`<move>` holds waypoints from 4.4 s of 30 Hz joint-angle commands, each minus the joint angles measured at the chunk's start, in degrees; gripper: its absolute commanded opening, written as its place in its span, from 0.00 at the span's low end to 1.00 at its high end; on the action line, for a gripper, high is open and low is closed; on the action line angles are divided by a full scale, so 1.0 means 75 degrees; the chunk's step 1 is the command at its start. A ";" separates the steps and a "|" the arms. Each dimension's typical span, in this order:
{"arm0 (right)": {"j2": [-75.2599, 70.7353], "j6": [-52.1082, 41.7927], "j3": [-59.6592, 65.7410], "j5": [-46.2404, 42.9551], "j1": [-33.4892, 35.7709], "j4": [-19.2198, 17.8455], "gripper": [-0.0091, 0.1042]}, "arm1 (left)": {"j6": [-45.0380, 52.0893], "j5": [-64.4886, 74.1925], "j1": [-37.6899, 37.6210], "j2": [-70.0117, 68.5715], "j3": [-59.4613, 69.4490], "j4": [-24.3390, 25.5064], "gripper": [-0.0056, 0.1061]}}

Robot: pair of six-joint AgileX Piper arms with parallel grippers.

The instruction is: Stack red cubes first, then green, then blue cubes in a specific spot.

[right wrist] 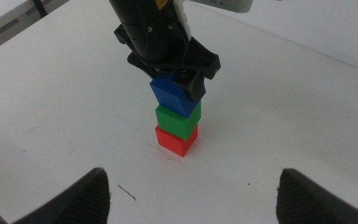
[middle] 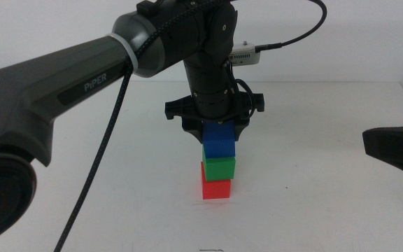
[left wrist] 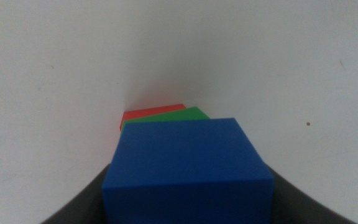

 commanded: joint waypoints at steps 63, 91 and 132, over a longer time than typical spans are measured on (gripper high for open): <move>-0.0042 -0.0116 -0.0184 -0.0527 -0.0053 0.0015 0.72 | 0.3769 -0.2206 0.4199 -0.8810 0.3619 0.1024 0.89; -0.3877 -0.0116 0.4987 -0.3816 -0.3299 -0.1574 0.72 | 0.3769 -0.8678 0.4199 -1.2949 1.1908 -0.0472 0.89; -0.6428 -0.0116 0.7749 -0.5117 -0.4078 -0.1469 0.72 | 0.4944 -0.9033 0.4706 -1.5821 1.4741 0.0046 0.89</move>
